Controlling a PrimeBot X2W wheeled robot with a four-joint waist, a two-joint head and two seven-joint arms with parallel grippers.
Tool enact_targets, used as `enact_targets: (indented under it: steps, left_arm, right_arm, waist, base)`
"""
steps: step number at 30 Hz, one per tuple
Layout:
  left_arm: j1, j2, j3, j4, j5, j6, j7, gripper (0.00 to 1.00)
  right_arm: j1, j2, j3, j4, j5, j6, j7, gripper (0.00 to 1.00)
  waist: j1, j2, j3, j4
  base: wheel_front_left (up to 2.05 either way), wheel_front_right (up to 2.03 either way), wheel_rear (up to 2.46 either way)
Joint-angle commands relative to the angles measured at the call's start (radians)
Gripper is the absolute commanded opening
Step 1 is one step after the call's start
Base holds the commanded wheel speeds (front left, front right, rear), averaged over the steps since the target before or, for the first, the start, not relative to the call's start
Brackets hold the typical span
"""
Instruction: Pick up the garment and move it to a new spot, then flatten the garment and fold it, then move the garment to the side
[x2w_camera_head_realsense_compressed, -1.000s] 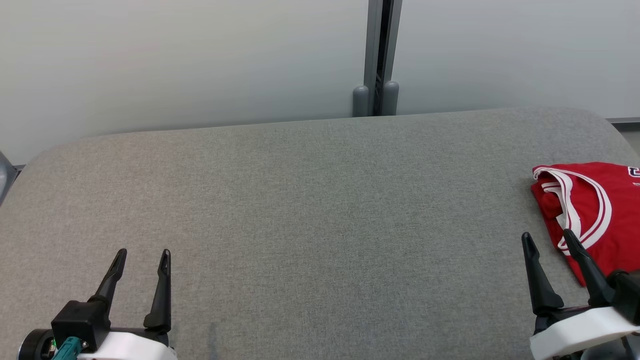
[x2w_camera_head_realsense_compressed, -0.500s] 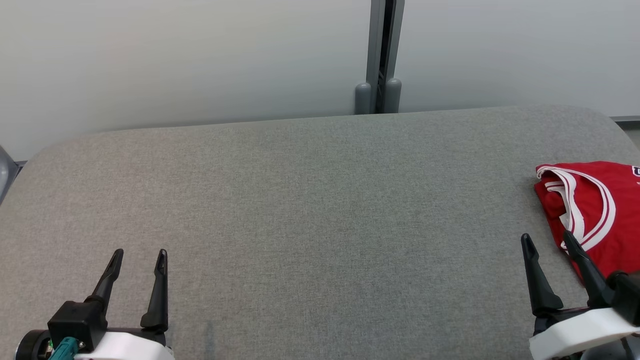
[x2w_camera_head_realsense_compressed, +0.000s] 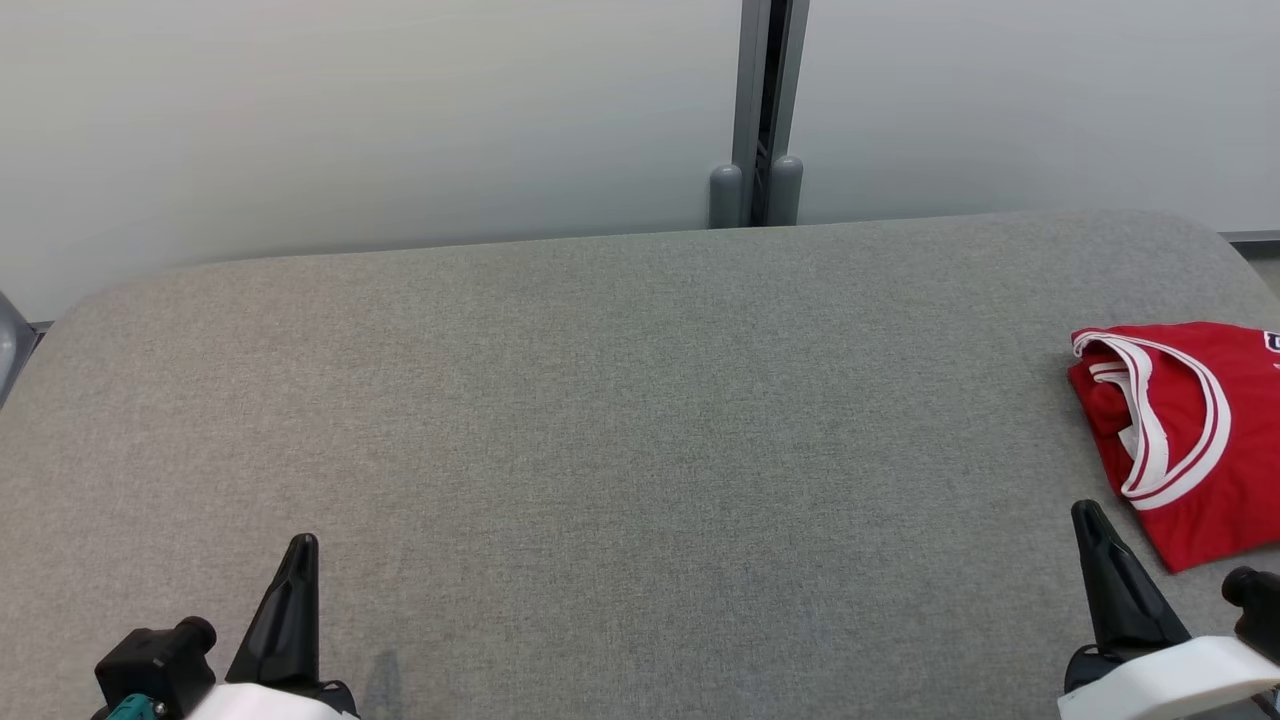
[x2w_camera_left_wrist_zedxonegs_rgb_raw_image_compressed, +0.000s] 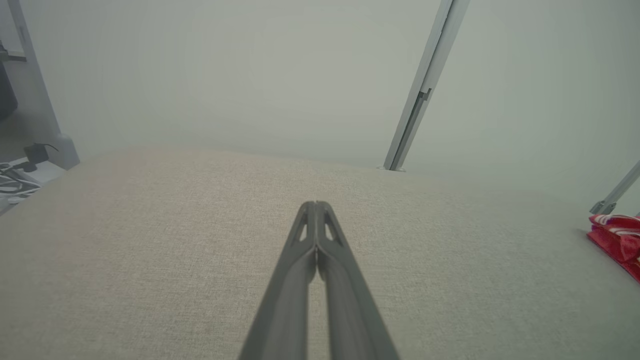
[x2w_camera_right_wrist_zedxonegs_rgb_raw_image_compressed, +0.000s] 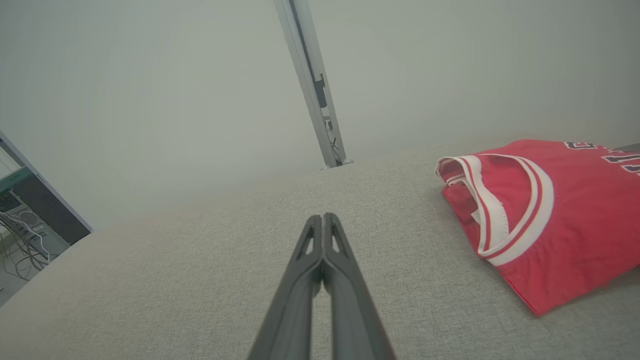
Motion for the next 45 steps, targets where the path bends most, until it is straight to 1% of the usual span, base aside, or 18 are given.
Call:
enact_targets:
  steps: [1,11,23,33,45]
  left_arm:
    - [-0.008,0.008,0.009,-0.018,-0.037,-0.01,0.003,0.0]
    - [-0.004,-0.011,0.018,-0.018,-0.2,-0.039,0.01,0.0]
    - [0.001,-0.03,0.028,-0.02,-0.371,-0.069,0.018,0.0]
    - [0.006,-0.046,0.036,-0.021,-0.498,-0.091,0.024,0.0]
    - [0.01,-0.062,0.044,-0.025,-0.621,-0.114,0.031,0.0]
  right_arm:
    - [-0.011,-0.013,-0.005,-0.013,0.042,0.0,0.004,0.0]
    - [-0.01,-0.022,-0.014,0.0,0.225,0.0,0.023,0.0]
    - [-0.008,-0.029,-0.026,0.014,0.415,0.0,0.046,0.0]
    - [-0.007,-0.032,-0.037,0.024,0.554,0.0,0.065,0.0]
    - [-0.006,-0.034,-0.05,0.035,0.69,0.0,0.086,0.0]
  waist:
    - [0.0,-0.0001,0.0,0.0]
    - [0.0,-0.0001,0.0,-0.002]
    - [0.0,-0.0001,-0.001,-0.004]
    - [0.0,-0.0001,-0.001,-0.006]
    - [0.0,-0.0001,-0.001,-0.008]
  base:
    - [0.0,0.0,0.0]
    - [0.0,0.0,0.0]
    - [0.0,0.0,0.0]
    - [0.0,0.0,0.0]
    - [0.0,0.0,0.0]
